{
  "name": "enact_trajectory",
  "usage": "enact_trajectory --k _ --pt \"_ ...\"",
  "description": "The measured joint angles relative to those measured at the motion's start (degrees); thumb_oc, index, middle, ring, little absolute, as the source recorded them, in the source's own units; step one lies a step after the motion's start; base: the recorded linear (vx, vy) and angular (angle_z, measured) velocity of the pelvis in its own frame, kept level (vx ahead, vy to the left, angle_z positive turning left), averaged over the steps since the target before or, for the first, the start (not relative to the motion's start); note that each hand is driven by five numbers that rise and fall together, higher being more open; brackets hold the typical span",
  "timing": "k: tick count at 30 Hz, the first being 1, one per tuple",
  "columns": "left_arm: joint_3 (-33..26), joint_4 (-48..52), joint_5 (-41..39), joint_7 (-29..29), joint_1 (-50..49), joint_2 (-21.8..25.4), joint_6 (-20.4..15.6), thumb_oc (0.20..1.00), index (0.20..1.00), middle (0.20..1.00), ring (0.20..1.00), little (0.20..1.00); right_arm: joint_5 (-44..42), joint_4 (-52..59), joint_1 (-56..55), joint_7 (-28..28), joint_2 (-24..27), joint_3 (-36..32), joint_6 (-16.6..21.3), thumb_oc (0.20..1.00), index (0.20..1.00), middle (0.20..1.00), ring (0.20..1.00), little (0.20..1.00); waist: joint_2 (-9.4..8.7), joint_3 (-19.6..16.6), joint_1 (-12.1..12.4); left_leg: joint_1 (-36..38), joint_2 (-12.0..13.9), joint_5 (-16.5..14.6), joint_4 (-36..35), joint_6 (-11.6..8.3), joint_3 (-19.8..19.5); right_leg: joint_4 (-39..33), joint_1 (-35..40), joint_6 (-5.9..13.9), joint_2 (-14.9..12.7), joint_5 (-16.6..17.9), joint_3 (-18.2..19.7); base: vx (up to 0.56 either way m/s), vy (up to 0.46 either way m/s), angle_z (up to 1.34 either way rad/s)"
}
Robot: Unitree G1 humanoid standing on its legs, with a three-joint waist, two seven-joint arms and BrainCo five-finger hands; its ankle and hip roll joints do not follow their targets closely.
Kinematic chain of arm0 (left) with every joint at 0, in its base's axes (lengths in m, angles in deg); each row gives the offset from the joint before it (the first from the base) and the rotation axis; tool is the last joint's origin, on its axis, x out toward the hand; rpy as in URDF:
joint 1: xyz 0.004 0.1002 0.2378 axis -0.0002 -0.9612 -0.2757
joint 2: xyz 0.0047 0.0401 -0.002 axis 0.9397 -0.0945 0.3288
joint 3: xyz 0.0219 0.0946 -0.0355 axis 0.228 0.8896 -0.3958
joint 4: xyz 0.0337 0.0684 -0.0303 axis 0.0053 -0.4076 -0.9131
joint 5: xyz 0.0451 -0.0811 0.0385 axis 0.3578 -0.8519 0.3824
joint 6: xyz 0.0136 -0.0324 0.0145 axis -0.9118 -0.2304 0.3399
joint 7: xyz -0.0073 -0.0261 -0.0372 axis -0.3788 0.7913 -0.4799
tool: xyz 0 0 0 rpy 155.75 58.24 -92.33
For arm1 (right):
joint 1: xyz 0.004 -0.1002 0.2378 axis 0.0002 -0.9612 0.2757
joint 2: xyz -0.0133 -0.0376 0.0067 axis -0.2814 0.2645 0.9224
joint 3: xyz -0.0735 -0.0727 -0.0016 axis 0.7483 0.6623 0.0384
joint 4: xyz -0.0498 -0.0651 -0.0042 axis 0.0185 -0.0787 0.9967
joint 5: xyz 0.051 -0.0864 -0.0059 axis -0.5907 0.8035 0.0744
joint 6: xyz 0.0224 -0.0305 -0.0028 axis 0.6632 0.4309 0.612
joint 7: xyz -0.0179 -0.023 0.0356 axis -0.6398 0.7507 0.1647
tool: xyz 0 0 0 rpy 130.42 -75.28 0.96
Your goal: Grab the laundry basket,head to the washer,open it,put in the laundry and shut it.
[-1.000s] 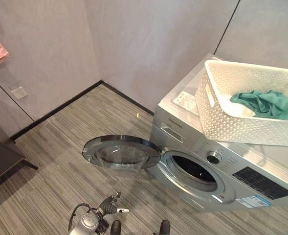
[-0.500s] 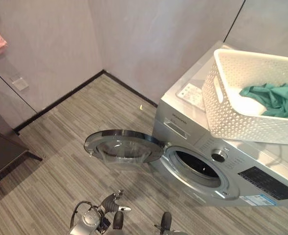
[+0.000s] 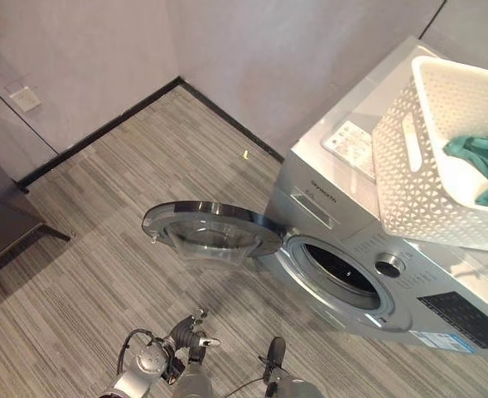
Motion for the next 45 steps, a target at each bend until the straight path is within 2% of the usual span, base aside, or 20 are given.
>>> enact_trajectory --k 5,7,8,16,19,23,29,35,38,39,41,45 --pt "0.02 0.01 0.03 -0.02 0.17 -0.01 0.01 1.000 1.000 1.000 1.000 1.000 -0.07 0.56 -0.51 -0.07 -0.26 -1.98 -0.51 1.000 1.000 1.000 1.000 1.000 0.05 0.04 -0.08 0.07 0.04 0.02 -0.01 -0.03 0.03 -0.01 0.03 -0.02 0.02 -0.01 0.10 0.00 0.000 0.00" --pt "0.02 0.01 0.04 -0.01 0.24 -0.01 0.02 1.000 1.000 1.000 1.000 1.000 -0.21 0.56 -0.50 -0.07 -0.43 -2.02 -0.93 0.511 0.511 0.511 0.511 0.511 0.05 0.04 -0.13 0.18 0.06 0.02 -0.01 -0.04 0.05 0.00 0.13 -0.02 0.04 -0.01 0.12 0.00 0.000 0.00" --pt "0.02 0.01 0.06 -0.01 0.37 -0.01 0.02 1.000 1.000 1.000 1.000 1.000 -0.47 0.53 -0.51 -0.08 -0.50 -2.29 -1.10 0.200 0.200 0.200 0.200 0.200 0.04 0.03 -0.15 0.23 0.06 0.02 -0.01 -0.04 0.05 0.00 0.19 -0.03 0.04 0.00 0.13 0.00 0.000 0.00" --pt "0.00 -0.08 0.12 0.05 1.08 -0.01 0.11 1.000 1.000 1.000 1.000 1.000 -0.82 0.66 -0.49 0.03 -1.73 -2.96 -1.45 0.200 0.200 0.200 0.200 0.200 0.11 -0.09 -0.24 1.83 -0.01 0.03 0.00 -0.04 0.10 0.48 1.76 -0.12 -0.04 0.08 0.27 0.00 0.000 0.00" --pt "-0.02 -1.12 0.15 0.07 1.63 -0.30 0.13 1.000 1.000 1.000 1.000 1.000 -3.73 0.96 -0.37 0.21 -2.40 -3.26 -1.50 0.200 0.200 0.200 0.200 0.200 0.18 -0.13 -0.24 2.96 -0.11 0.03 0.00 -0.04 0.04 0.48 2.94 -0.12 -0.13 0.08 0.28 0.00 0.000 0.00" --pt "-0.04 -1.32 0.30 0.25 2.17 -0.48 0.15 1.000 1.000 1.000 1.000 1.000 -5.44 1.94 -0.11 2.89 -3.67 -3.19 -1.20 0.200 0.200 0.200 0.200 0.200 0.21 -0.28 -0.25 3.30 -0.12 0.18 -0.01 0.07 -0.01 0.47 3.30 -0.19 -0.14 0.20 0.36 0.00 0.000 0.00" --pt "-0.08 -2.55 0.75 2.12 2.73 -1.16 0.04 1.000 1.000 1.000 1.000 1.000 -11.86 7.85 0.31 11.30 -4.01 -5.97 -0.02 0.200 0.200 0.200 0.200 0.200 0.17 -0.36 -0.48 4.69 -0.06 0.33 -0.01 0.09 0.12 0.48 4.60 -0.31 -0.07 0.50 0.52 0.00 0.000 0.00" --pt "-0.55 -3.57 0.73 2.70 3.36 -1.22 -0.04 1.000 1.000 1.000 1.000 1.000 -16.52 9.74 4.48 15.65 -4.15 -6.83 1.05 0.200 0.200 0.200 0.200 0.200 -0.84 -1.02 -0.72 5.67 -0.03 0.33 -0.02 0.11 0.14 0.48 5.56 -0.36 -0.07 0.55 0.62 0.00 0.012 0.00" --pt "-1.27 -3.64 0.72 3.64 2.13 -1.46 -0.04 1.000 1.000 1.000 1.000 1.000 -13.63 14.83 5.32 18.77 -3.95 -5.28 1.12 0.200 0.200 0.200 0.200 0.200 -1.35 -1.39 -1.51 6.40 -0.04 0.32 -0.02 0.12 0.20 0.47 6.25 -0.37 -0.06 0.55 0.71 0.00 0.010 0.00" --pt "-1.77 -3.73 0.95 4.35 1.91 -1.70 -0.04 1.000 1.000 1.000 1.000 1.000 -10.34 20.09 5.34 21.18 -2.94 -5.28 1.20 0.200 0.200 0.200 0.200 0.200 -1.40 -1.43 -1.91 6.45 -0.08 0.32 -0.03 0.14 0.14 0.44 6.36 -0.36 -0.09 0.54 0.69 0.00 0.000 0.00" --pt "-1.87 -3.80 1.33 4.74 1.95 -1.66 -0.04 1.000 1.000 1.000 1.000 1.000 -6.90 23.67 5.45 24.34 -1.99 -5.32 2.53 0.200 0.200 0.200 0.200 0.200 -1.71 -1.80 -1.95 6.55 -0.04 0.38 -0.02 0.20 0.13 0.46 6.42 -0.36 -0.06 0.55 0.69 0.00 0.018 0.01" --pt "-2.22 -5.12 4.63 5.24 2.18 -2.12 -0.17 1.000 1.000 1.000 1.000 1.000 4.44 33.21 4.15 30.90 2.04 -7.12 2.14 0.200 0.200 0.200 0.200 0.200 -1.60 -2.10 -1.81 6.56 -0.28 0.46 -0.02 0.31 -0.07 0.46 6.52 -0.36 -0.25 0.55 0.59 0.01 0.041 0.02"
